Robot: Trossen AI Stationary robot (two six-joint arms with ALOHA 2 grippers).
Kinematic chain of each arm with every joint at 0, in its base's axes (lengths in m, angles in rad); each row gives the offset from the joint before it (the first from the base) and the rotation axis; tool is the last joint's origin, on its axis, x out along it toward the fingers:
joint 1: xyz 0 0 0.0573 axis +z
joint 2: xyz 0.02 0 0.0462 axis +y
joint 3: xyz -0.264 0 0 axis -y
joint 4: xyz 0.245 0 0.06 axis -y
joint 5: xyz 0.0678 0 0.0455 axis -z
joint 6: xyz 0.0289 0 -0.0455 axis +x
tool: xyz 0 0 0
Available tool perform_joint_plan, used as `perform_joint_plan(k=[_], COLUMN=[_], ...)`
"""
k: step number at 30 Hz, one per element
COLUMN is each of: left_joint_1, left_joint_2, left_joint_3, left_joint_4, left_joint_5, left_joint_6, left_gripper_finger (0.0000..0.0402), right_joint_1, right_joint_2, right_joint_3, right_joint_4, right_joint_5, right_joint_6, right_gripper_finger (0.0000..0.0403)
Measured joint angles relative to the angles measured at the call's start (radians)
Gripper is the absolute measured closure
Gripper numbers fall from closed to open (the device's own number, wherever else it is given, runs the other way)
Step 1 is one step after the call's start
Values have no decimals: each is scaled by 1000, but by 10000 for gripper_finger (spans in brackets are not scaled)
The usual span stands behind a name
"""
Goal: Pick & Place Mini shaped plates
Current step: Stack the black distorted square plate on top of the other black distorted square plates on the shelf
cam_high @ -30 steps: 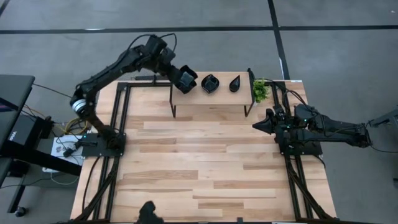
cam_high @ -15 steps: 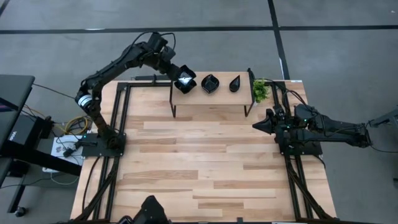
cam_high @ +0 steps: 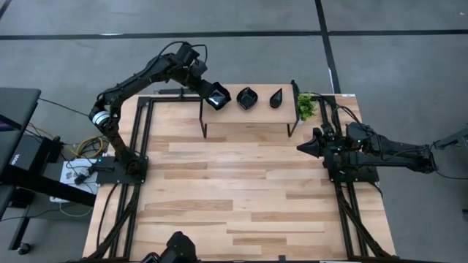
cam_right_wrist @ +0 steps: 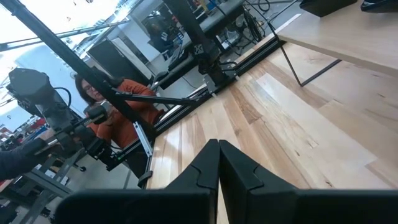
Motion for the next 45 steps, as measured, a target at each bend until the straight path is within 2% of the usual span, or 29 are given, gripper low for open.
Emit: perform_joint_plan(k=[15, 24, 37, 41, 45], left_joint_1=[-7, -7, -8, -15, -16], left_joint_2=[0, 0, -4, -4, -5], left_joint_3=[0, -74, -77, -77, -77], left_joint_4=[42, 82, 99, 101, 101], left_joint_5=[-23, -23, -15, -16, -14], left_joint_6=[-25, -59, -68, -52, -50], left_gripper_finger=[396, 395, 394, 378, 339], right_joint_1=[0, 0, 0, 0, 0], right_joint_2=[0, 0, 0, 0, 0], right_joint_3=[0, 0, 0, 0, 0], right_joint_4=[1, 8, 7, 7, 7], right_joint_5=[0, 0, 0, 0, 0], right_joint_6=[0, 0, 0, 0, 0], right_gripper_finger=[401, 401, 401, 401, 401])
